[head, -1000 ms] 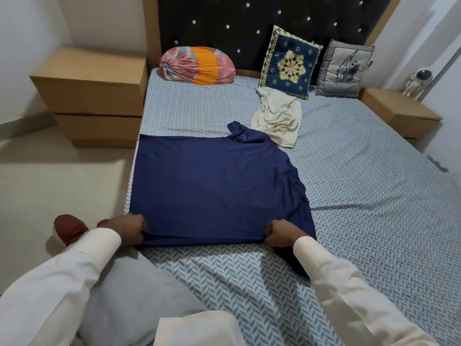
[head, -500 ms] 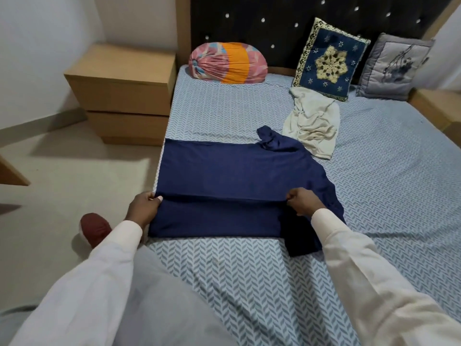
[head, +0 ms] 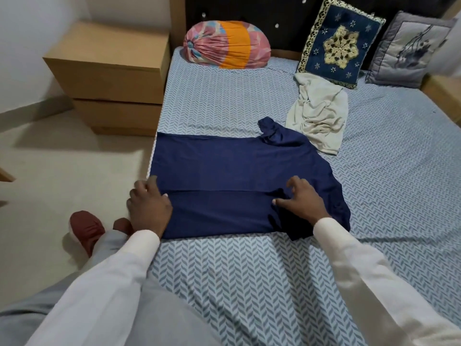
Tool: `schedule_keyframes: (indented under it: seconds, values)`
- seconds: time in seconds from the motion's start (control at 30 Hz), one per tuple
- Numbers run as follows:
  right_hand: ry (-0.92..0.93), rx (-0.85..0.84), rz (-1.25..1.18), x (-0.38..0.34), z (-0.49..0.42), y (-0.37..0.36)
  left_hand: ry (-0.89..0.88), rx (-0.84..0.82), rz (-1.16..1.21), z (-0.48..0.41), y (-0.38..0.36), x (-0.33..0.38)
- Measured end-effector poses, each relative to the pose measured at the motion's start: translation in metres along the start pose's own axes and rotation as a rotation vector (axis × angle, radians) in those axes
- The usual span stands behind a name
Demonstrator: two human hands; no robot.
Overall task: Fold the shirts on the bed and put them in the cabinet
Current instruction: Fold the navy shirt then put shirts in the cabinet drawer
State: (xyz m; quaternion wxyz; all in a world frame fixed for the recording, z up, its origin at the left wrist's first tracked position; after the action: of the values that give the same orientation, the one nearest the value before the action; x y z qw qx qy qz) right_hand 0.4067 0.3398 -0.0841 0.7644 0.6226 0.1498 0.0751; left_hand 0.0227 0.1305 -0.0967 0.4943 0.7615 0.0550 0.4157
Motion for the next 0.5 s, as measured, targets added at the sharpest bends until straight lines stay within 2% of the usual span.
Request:
schedule_keyframes:
  seconds: [0.07,0.13,0.2,0.27,0.37,0.4,0.43,0.5]
  values:
    - [0.036,-0.149,0.127,0.007,0.023,-0.009,-0.221,-0.150,0.075,0.024,-0.027,0.049]
    - [0.084,-0.290,0.330,0.014,0.042,-0.025,-0.373,-0.429,0.150,0.060,-0.067,0.093]
    - [0.131,-0.356,0.448,0.017,0.050,-0.040,-0.485,-0.654,0.083,0.093,-0.102,0.127]
    - [0.156,-0.363,0.466,0.012,0.042,-0.038,-0.505,-0.764,-0.047,0.108,-0.124,0.137]
    - [0.180,-0.392,0.403,0.011,0.004,-0.009,-0.439,-0.775,-0.135,0.107,-0.138,0.133]
    - [0.127,-0.357,0.296,0.016,-0.016,0.008,-0.418,-0.765,-0.136,0.106,-0.139,0.129]
    - [0.048,-0.239,0.136,0.023,-0.038,0.032,-0.404,-0.760,-0.128,0.105,-0.140,0.126]
    - [-0.154,0.132,-0.157,0.051,-0.066,0.093,-0.394,-0.761,-0.129,0.104,-0.142,0.124]
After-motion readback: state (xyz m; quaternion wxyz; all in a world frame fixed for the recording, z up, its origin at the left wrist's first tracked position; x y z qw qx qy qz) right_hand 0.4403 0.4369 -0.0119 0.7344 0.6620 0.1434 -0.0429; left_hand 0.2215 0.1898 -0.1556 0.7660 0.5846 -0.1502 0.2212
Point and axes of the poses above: each hand's wrist, its own z-axis away from the middle knuckle, its own y-axis out of the back of the hand, x = y × z, the point moved 9 cm from there along -z, towards the middle knuckle, and after that the axes turned 15 degrees about z, right-handed, at the moved point
